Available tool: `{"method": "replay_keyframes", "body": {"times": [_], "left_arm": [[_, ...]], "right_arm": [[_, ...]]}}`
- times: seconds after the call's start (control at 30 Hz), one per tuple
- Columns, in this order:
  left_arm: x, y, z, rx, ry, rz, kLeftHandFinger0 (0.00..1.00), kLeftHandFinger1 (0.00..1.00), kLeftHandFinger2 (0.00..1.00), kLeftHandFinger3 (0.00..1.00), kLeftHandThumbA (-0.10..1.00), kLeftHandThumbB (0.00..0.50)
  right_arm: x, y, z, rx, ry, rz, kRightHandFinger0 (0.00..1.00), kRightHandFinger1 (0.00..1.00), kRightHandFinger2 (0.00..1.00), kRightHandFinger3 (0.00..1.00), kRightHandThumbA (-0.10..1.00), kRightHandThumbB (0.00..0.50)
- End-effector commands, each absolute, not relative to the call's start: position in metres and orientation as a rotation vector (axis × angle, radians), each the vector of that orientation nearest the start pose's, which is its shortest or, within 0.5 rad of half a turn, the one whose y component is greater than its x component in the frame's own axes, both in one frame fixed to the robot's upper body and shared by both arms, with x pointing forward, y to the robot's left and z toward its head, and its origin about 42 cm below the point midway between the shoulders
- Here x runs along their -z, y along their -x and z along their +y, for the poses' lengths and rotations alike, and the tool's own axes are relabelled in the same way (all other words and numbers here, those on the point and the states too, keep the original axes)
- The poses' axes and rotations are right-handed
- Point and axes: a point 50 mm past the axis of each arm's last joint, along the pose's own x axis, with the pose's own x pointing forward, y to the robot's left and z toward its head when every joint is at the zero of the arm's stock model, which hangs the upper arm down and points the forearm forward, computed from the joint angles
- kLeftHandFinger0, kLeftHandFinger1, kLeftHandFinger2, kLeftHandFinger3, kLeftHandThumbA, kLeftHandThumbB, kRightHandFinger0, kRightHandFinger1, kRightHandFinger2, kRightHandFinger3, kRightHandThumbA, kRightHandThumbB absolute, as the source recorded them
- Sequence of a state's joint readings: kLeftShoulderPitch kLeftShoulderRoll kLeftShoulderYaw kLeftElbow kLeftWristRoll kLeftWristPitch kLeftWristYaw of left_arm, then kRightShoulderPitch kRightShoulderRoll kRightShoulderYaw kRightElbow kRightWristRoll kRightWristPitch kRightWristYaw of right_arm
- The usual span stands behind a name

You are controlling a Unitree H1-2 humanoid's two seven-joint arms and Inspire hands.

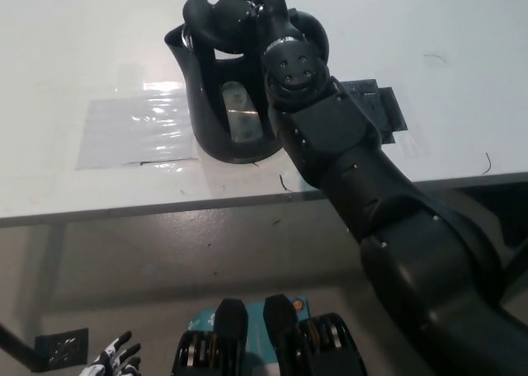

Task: The robot uses its right hand to push down on the lid of a kettle kept in the middle of the desk to close it

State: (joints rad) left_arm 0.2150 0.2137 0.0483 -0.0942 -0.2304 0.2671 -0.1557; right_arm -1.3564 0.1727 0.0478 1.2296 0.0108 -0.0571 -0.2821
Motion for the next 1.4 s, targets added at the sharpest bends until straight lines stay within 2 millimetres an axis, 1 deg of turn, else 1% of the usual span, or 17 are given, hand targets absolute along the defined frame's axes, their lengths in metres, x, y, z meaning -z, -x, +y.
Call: {"method": "replay_keyframes", "body": {"times": [0.0, 0.27, 0.47, 0.57, 0.6, 0.63, 0.7, 0.83, 0.9, 0.97, 1.03, 1.07, 1.13, 1.17, 1.2, 1.3, 1.37], "left_arm": [[-0.070, -0.201, 0.292, 0.114, 0.015, 0.349, 1.00, 1.00, 1.00, 1.00, 0.40, 0.000], [-0.076, -0.208, 0.289, 0.128, 0.022, 0.333, 1.00, 1.00, 1.00, 1.00, 0.40, 0.000], [-0.079, -0.212, 0.285, 0.142, 0.010, 0.321, 1.00, 1.00, 1.00, 1.00, 0.42, 0.000], [-0.079, -0.212, 0.281, 0.157, -0.012, 0.312, 1.00, 1.00, 1.00, 1.00, 0.47, 0.000], [-0.079, -0.213, 0.280, 0.158, -0.014, 0.311, 1.00, 1.00, 1.00, 1.00, 0.47, 0.000], [-0.080, -0.213, 0.279, 0.158, -0.019, 0.312, 1.00, 1.00, 1.00, 1.00, 0.47, 0.000], [-0.080, -0.214, 0.278, 0.161, -0.019, 0.310, 1.00, 1.00, 1.00, 1.00, 0.47, 0.000], [-0.083, -0.218, 0.275, 0.166, -0.014, 0.305, 1.00, 1.00, 1.00, 1.00, 0.47, 0.000], [-0.084, -0.218, 0.274, 0.169, -0.010, 0.304, 1.00, 1.00, 1.00, 1.00, 0.48, 0.000], [-0.085, -0.220, 0.273, 0.168, -0.008, 0.305, 1.00, 1.00, 1.00, 1.00, 0.46, 0.000], [-0.085, -0.221, 0.273, 0.172, -0.019, 0.302, 1.00, 1.00, 1.00, 1.00, 0.46, 0.000], [-0.086, -0.222, 0.273, 0.174, -0.022, 0.301, 1.00, 1.00, 1.00, 1.00, 0.46, 0.000], [-0.086, -0.223, 0.274, 0.176, -0.027, 0.296, 1.00, 1.00, 1.00, 1.00, 0.46, 0.000], [-0.087, -0.222, 0.274, 0.175, -0.022, 0.295, 1.00, 1.00, 1.00, 1.00, 0.47, 0.000], [-0.087, -0.222, 0.274, 0.177, -0.020, 0.291, 0.99, 1.00, 1.00, 1.00, 0.47, 0.000], [-0.087, -0.219, 0.278, 0.170, -0.027, 0.285, 0.99, 1.00, 1.00, 1.00, 0.47, 0.000], [-0.087, -0.217, 0.279, 0.168, -0.026, 0.288, 1.00, 1.00, 1.00, 1.00, 0.47, 0.000]], "right_arm": [[-0.392, -0.541, 0.055, -0.236, 0.154, -0.230, 0.74, 0.83, 0.99, 1.00, 0.39, 0.079], [-0.399, -0.538, 0.066, -0.249, 0.144, -0.235, 0.65, 0.74, 0.92, 1.00, 0.34, 0.080], [-0.404, -0.537, 0.068, -0.250, 0.160, -0.237, 0.71, 0.78, 0.95, 1.00, 0.33, 0.076], [-0.411, -0.536, 0.072, -0.252, 0.172, -0.236, 0.63, 0.69, 0.80, 1.00, 0.30, 0.074], [-0.414, -0.536, 0.073, -0.253, 0.172, -0.235, 0.55, 0.61, 0.71, 1.00, 0.28, 0.080], [-0.417, -0.535, 0.075, -0.254, 0.179, -0.233, 0.64, 0.73, 0.81, 1.00, 0.28, 0.084], [-0.421, -0.534, 0.078, -0.258, 0.184, -0.237, 0.61, 0.65, 0.72, 1.00, 0.26, 0.077], [-0.432, -0.529, 0.087, -0.274, 0.177, -0.263, 0.37, 0.40, 0.47, 1.00, 0.18, 0.080], [-0.437, -0.527, 0.091, -0.281, 0.177, -0.268, 0.42, 0.48, 0.51, 1.00, 0.16, 0.085], [-0.440, -0.526, 0.093, -0.294, 0.159, -0.280, 0.42, 0.50, 0.59, 1.00, 0.13, 0.085], [-0.442, -0.525, 0.094, -0.297, 0.157, -0.289, 0.42, 0.49, 0.59, 1.00, 0.14, 0.085], [-0.441, -0.526, 0.093, -0.299, 0.159, -0.291, 0.48, 0.55, 0.66, 1.00, 0.16, 0.078], [-0.435, -0.527, 0.092, -0.300, 0.163, -0.291, 0.52, 0.59, 0.72, 1.00, 0.18, 0.072], [-0.432, -0.527, 0.090, -0.298, 0.169, -0.283, 0.61, 0.69, 0.82, 1.00, 0.20, 0.063], [-0.425, -0.529, 0.087, -0.292, 0.172, -0.271, 0.63, 0.70, 0.86, 1.00, 0.21, 0.059], [-0.401, -0.534, 0.076, -0.271, 0.166, -0.236, 0.75, 0.79, 0.94, 1.00, 0.20, 0.049], [-0.394, -0.536, 0.070, -0.263, 0.164, -0.226, 0.78, 0.81, 0.95, 1.00, 0.20, 0.041]]}}
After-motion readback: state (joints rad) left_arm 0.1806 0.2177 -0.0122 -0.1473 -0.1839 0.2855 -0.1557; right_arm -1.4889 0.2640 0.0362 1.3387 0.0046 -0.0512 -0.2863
